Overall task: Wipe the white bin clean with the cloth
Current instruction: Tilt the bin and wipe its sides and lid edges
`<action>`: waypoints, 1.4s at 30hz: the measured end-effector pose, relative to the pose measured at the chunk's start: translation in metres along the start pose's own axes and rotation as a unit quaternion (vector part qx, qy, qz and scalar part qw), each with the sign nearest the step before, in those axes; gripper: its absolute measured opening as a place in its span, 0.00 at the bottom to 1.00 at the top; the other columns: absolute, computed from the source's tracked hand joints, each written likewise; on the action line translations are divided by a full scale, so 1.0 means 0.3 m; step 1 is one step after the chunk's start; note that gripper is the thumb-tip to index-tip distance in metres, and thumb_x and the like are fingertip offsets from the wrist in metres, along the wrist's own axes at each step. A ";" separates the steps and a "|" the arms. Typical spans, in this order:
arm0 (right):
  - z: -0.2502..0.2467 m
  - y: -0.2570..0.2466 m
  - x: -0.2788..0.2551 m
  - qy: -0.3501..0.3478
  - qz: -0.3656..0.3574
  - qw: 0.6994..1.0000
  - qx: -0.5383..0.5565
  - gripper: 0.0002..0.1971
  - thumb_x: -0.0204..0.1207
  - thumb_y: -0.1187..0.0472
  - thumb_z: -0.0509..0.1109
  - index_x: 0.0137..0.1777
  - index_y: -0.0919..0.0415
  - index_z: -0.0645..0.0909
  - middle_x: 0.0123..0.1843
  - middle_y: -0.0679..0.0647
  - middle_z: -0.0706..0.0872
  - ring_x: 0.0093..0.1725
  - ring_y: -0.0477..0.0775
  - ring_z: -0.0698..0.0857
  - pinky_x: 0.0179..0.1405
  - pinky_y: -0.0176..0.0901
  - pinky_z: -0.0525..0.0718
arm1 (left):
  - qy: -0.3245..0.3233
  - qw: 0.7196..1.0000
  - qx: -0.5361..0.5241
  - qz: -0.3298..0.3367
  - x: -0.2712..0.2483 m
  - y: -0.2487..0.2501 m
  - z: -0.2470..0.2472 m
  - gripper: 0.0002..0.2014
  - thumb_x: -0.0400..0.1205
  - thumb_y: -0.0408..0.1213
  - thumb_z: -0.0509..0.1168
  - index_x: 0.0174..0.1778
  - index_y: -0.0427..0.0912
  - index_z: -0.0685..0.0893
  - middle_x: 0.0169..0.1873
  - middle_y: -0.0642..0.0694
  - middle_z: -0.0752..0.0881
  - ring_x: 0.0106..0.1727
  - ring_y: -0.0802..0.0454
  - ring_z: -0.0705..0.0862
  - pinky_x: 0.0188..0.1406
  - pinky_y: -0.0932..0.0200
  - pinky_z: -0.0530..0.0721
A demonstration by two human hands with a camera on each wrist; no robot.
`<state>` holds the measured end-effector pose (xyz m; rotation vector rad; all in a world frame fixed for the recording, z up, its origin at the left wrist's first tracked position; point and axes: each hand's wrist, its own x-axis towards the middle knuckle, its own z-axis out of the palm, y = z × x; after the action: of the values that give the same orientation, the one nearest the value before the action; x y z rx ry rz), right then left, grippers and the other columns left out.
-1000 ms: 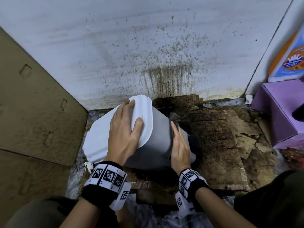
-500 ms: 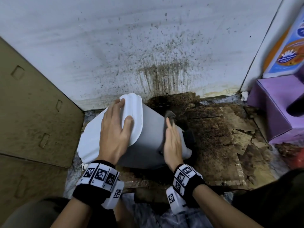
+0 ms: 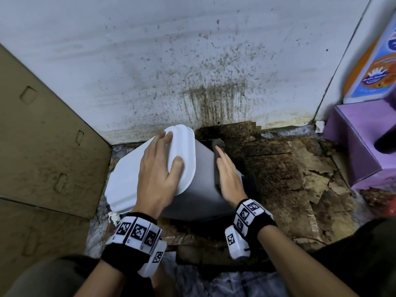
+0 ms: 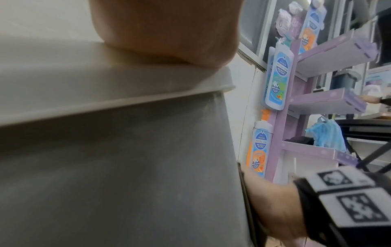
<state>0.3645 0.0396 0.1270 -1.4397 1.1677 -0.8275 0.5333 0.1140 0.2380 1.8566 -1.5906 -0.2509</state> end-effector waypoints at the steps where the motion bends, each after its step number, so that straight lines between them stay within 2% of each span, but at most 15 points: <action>1: -0.022 0.042 0.004 0.007 0.034 0.999 -0.005 0.23 0.93 0.54 0.48 0.87 0.48 0.61 0.88 0.46 0.62 0.87 0.44 0.58 0.88 0.48 0.53 | -0.002 1.000 0.004 0.001 0.000 0.004 0.002 0.32 0.83 0.54 0.52 0.84 0.46 0.69 0.84 0.49 0.69 0.85 0.52 0.65 0.84 0.44 0.64; 4: -0.061 0.117 0.012 0.029 0.115 0.993 -0.003 0.23 0.93 0.53 0.48 0.87 0.49 0.62 0.88 0.50 0.62 0.87 0.51 0.59 0.88 0.53 0.54 | -0.010 1.000 0.016 0.008 -0.003 0.022 0.017 0.33 0.83 0.55 0.52 0.84 0.47 0.69 0.85 0.49 0.69 0.85 0.52 0.64 0.84 0.46 0.63; 8: -0.046 0.111 0.028 0.046 0.131 0.990 0.016 0.24 0.91 0.48 0.53 0.86 0.48 0.65 0.87 0.51 0.65 0.86 0.52 0.61 0.87 0.57 0.57 | -0.006 1.000 0.019 0.014 -0.004 0.027 0.023 0.32 0.83 0.54 0.53 0.84 0.46 0.70 0.85 0.48 0.69 0.85 0.51 0.65 0.84 0.44 0.64; 11: -0.034 0.076 0.024 0.050 0.111 0.992 0.033 0.22 0.91 0.50 0.55 0.83 0.47 0.69 0.85 0.49 0.68 0.85 0.52 0.65 0.86 0.57 0.60 | -0.003 1.000 0.020 0.010 -0.003 0.019 0.017 0.32 0.83 0.54 0.53 0.84 0.45 0.70 0.84 0.48 0.70 0.85 0.50 0.66 0.83 0.42 0.65; 14: -0.021 -0.008 0.014 0.042 0.078 0.995 0.053 0.21 0.91 0.52 0.54 0.83 0.48 0.70 0.84 0.48 0.70 0.84 0.48 0.66 0.86 0.52 0.60 | 0.000 1.000 0.020 0.010 0.005 0.024 0.020 0.33 0.83 0.54 0.52 0.84 0.45 0.70 0.84 0.47 0.70 0.85 0.48 0.66 0.83 0.42 0.65; 18: 0.015 -0.148 -0.019 0.038 0.011 0.993 0.110 0.20 0.91 0.50 0.54 0.81 0.43 0.72 0.82 0.42 0.73 0.82 0.41 0.69 0.85 0.53 0.66 | -0.007 0.999 0.039 0.010 0.018 0.038 0.037 0.33 0.83 0.55 0.51 0.84 0.45 0.70 0.84 0.47 0.70 0.85 0.48 0.66 0.83 0.42 0.65; 21: 0.006 -0.253 -0.036 0.030 -0.003 0.981 0.192 0.18 0.92 0.50 0.54 0.79 0.43 0.75 0.77 0.37 0.78 0.77 0.34 0.74 0.82 0.47 0.70 | -0.012 0.999 0.037 0.009 0.023 0.057 0.048 0.32 0.85 0.57 0.48 0.85 0.47 0.69 0.85 0.49 0.69 0.85 0.49 0.65 0.84 0.44 0.65; 25: -0.050 -0.349 -0.045 0.029 -0.007 0.957 0.287 0.18 0.92 0.52 0.54 0.77 0.43 0.77 0.77 0.40 0.79 0.77 0.37 0.76 0.78 0.43 0.74 | -0.009 1.000 0.003 0.014 0.024 0.090 0.063 0.32 0.88 0.57 0.40 0.85 0.49 0.70 0.85 0.50 0.69 0.85 0.53 0.64 0.85 0.49 0.61; 28: -0.072 -0.374 -0.064 0.020 -0.023 0.967 0.253 0.19 0.93 0.53 0.53 0.79 0.45 0.75 0.79 0.37 0.77 0.77 0.31 0.73 0.76 0.33 0.71 | -0.018 1.000 -0.009 0.011 0.018 0.118 0.084 0.33 0.88 0.57 0.37 0.86 0.50 0.69 0.85 0.52 0.67 0.86 0.57 0.62 0.86 0.53 0.58; 31: -0.074 -0.365 -0.088 0.009 -0.037 0.988 0.152 0.22 0.92 0.47 0.49 0.83 0.41 0.70 0.85 0.35 0.66 0.83 0.32 0.61 0.83 0.38 0.59 | -0.033 0.999 -0.017 0.012 0.011 0.145 0.114 0.35 0.87 0.57 0.33 0.87 0.52 0.66 0.86 0.54 0.65 0.87 0.59 0.59 0.87 0.53 0.55; 33: -0.085 -0.348 -0.101 0.015 -0.042 0.996 0.075 0.22 0.92 0.46 0.47 0.84 0.40 0.68 0.85 0.32 0.61 0.84 0.30 0.55 0.83 0.36 0.54 | -0.046 0.998 -0.043 0.006 0.007 0.167 0.131 0.36 0.86 0.59 0.32 0.88 0.52 0.63 0.87 0.55 0.62 0.87 0.62 0.56 0.87 0.54 0.52; 35: -0.112 -0.327 -0.107 0.032 -0.052 0.998 0.028 0.22 0.92 0.46 0.47 0.84 0.40 0.67 0.86 0.34 0.61 0.84 0.30 0.54 0.84 0.38 0.54 | -0.056 0.990 -0.125 -0.019 0.002 0.193 0.140 0.36 0.85 0.61 0.35 0.88 0.52 0.62 0.87 0.57 0.62 0.86 0.65 0.56 0.87 0.58 0.51; 38: -0.166 -0.293 -0.104 0.050 -0.062 0.997 -0.020 0.22 0.92 0.46 0.51 0.84 0.41 0.66 0.87 0.39 0.63 0.86 0.36 0.57 0.87 0.49 0.58 | -0.060 0.954 -0.289 -0.052 -0.005 0.227 0.139 0.30 0.85 0.57 0.49 0.85 0.54 0.66 0.82 0.63 0.68 0.83 0.73 0.62 0.83 0.67 0.59; 40: -0.199 -0.273 -0.106 0.052 -0.053 0.996 -0.046 0.24 0.90 0.43 0.53 0.85 0.40 0.65 0.87 0.39 0.62 0.86 0.38 0.58 0.87 0.53 0.60 | -0.048 0.946 -0.315 -0.064 -0.009 0.232 0.133 0.27 0.85 0.51 0.55 0.83 0.55 0.69 0.77 0.69 0.72 0.76 0.81 0.65 0.75 0.77 0.63; 42: -0.228 -0.258 -0.114 0.050 -0.049 0.995 -0.071 0.27 0.88 0.39 0.57 0.85 0.38 0.63 0.88 0.40 0.61 0.87 0.42 0.58 0.86 0.56 0.62 | -0.028 0.962 -0.268 -0.052 -0.008 0.214 0.119 0.24 0.87 0.47 0.58 0.81 0.53 0.71 0.77 0.64 0.73 0.77 0.76 0.67 0.76 0.74 0.65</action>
<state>0.3083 0.0492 0.2197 -1.5970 1.2601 -0.9073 0.4617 0.1014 0.2485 1.5125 -1.2942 -0.7120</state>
